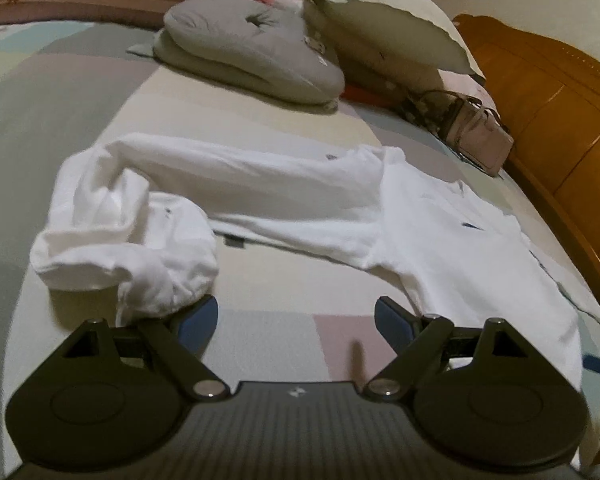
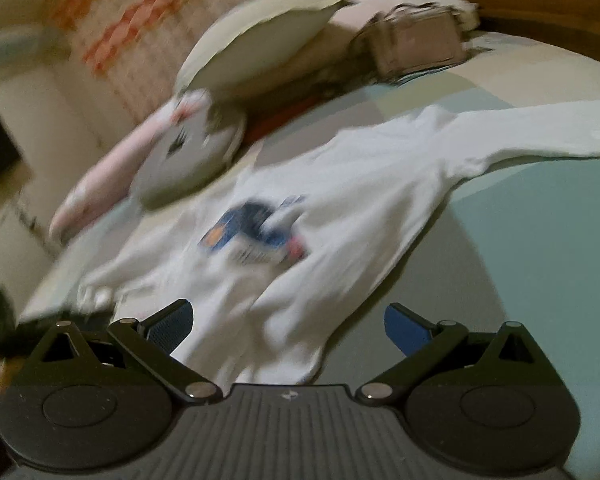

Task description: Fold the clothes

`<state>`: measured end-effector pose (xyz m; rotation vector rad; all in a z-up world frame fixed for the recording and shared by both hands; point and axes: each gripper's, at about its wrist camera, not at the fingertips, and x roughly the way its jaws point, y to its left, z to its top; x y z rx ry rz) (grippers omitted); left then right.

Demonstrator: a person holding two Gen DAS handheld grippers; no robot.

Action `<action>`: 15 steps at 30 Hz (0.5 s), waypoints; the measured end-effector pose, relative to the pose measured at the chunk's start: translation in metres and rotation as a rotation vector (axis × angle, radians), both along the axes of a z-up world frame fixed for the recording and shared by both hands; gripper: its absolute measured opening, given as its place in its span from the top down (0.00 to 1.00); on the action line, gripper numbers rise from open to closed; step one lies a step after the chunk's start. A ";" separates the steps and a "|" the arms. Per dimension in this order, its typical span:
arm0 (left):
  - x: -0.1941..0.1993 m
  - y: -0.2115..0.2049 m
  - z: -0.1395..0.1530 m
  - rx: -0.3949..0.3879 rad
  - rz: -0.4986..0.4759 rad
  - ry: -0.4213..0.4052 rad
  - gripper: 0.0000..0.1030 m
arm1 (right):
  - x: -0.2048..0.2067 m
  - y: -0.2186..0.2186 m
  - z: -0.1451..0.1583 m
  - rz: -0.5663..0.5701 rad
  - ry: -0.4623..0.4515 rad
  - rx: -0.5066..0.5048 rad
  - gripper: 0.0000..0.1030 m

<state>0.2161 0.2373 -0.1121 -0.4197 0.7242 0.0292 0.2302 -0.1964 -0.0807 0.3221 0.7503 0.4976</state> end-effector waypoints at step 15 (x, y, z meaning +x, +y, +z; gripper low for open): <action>-0.072 0.029 0.022 0.081 0.040 -0.069 0.17 | -0.082 0.043 0.038 0.074 -0.064 -0.323 0.00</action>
